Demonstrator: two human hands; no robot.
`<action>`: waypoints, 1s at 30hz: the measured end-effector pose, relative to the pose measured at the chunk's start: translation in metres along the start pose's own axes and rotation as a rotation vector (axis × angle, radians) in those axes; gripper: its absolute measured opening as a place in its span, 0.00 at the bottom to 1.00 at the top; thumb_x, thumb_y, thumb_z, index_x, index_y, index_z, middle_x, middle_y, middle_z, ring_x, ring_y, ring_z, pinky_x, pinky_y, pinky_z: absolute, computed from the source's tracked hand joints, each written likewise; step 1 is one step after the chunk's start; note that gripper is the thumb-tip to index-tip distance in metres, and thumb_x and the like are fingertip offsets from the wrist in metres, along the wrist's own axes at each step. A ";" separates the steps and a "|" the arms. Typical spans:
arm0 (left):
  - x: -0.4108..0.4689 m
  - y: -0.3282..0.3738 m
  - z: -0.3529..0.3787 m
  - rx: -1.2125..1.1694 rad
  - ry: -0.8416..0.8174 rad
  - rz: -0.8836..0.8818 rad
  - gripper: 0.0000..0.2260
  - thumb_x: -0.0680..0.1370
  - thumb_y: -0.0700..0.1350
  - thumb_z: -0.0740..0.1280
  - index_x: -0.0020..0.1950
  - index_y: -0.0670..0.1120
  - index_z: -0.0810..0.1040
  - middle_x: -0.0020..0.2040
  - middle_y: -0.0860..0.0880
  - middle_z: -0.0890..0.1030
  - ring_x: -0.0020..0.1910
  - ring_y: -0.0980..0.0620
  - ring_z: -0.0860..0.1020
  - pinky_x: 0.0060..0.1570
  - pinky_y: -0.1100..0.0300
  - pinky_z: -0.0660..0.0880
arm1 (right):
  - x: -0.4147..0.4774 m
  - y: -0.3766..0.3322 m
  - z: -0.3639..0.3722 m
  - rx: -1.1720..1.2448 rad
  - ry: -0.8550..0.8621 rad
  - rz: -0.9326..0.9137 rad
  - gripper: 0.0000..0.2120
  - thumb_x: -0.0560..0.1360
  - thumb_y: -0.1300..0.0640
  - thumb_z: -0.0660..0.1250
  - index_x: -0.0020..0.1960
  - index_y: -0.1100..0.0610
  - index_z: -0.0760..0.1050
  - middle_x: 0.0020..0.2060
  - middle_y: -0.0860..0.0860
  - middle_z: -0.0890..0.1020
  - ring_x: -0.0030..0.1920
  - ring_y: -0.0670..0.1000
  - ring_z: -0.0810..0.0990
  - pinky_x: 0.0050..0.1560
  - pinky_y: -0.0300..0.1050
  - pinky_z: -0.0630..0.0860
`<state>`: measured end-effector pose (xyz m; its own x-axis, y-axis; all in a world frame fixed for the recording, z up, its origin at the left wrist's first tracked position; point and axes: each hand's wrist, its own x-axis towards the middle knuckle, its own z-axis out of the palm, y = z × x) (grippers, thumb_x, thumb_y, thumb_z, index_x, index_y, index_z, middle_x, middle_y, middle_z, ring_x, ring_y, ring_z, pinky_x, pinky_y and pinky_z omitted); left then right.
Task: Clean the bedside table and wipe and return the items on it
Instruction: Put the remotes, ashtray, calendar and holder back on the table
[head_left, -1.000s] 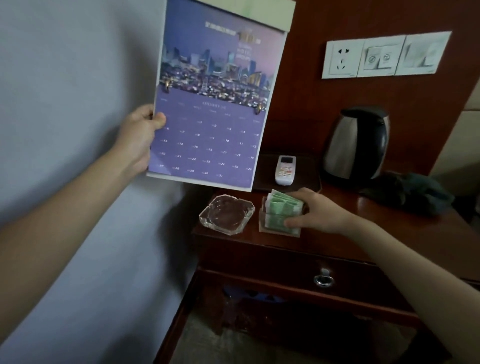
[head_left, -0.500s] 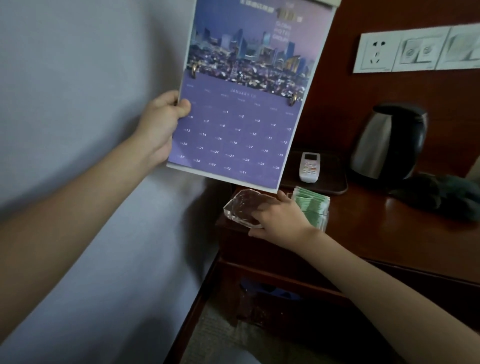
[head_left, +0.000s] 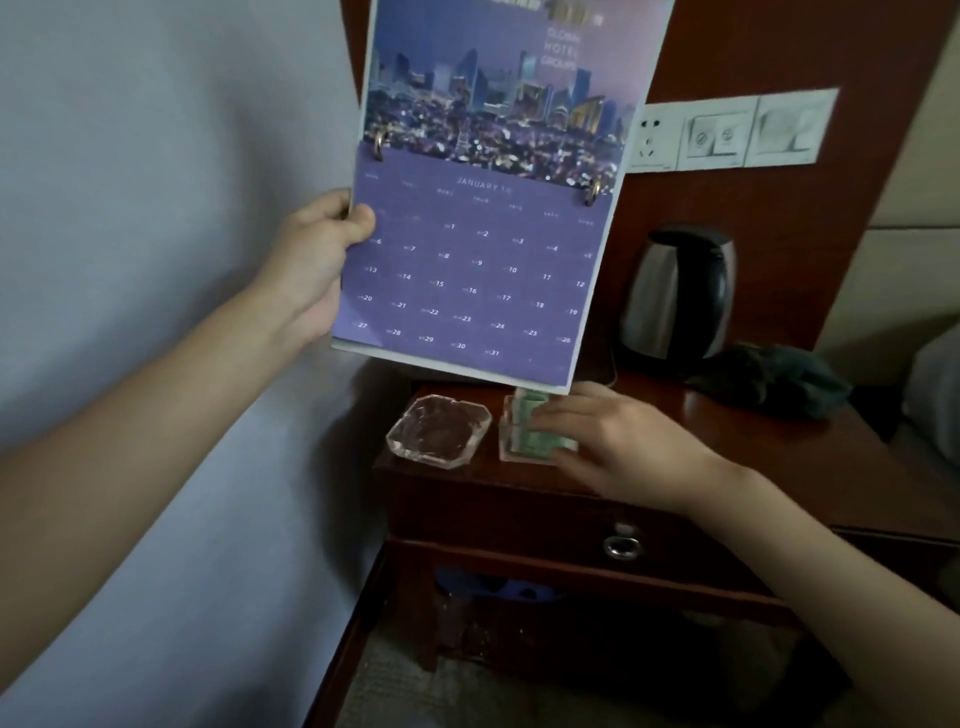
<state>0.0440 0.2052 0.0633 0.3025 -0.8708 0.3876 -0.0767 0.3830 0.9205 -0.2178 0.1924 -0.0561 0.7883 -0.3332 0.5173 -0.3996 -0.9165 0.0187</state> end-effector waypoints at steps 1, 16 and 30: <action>-0.001 -0.001 0.014 -0.022 -0.016 -0.005 0.10 0.80 0.37 0.57 0.43 0.46 0.75 0.33 0.53 0.82 0.32 0.56 0.80 0.36 0.60 0.79 | -0.018 0.009 -0.018 0.021 -0.021 0.024 0.14 0.74 0.53 0.60 0.54 0.56 0.79 0.49 0.51 0.82 0.50 0.51 0.78 0.52 0.40 0.72; -0.052 -0.086 0.228 -0.211 -0.173 -0.239 0.09 0.81 0.39 0.58 0.46 0.47 0.76 0.47 0.47 0.81 0.46 0.47 0.79 0.54 0.46 0.75 | -0.123 0.109 -0.121 0.873 0.563 1.061 0.11 0.79 0.60 0.59 0.61 0.52 0.69 0.56 0.60 0.77 0.54 0.58 0.79 0.58 0.58 0.76; -0.071 -0.131 0.226 -0.067 -0.338 -0.254 0.12 0.81 0.37 0.56 0.56 0.51 0.73 0.54 0.51 0.78 0.55 0.49 0.78 0.59 0.47 0.74 | -0.150 0.130 -0.070 0.883 0.459 0.991 0.24 0.78 0.71 0.56 0.64 0.45 0.61 0.54 0.44 0.76 0.55 0.45 0.76 0.55 0.43 0.73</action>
<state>-0.1819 0.1476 -0.0738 -0.0260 -0.9877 0.1540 0.0257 0.1533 0.9878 -0.4211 0.1385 -0.0715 0.0666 -0.9705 0.2318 -0.1349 -0.2389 -0.9616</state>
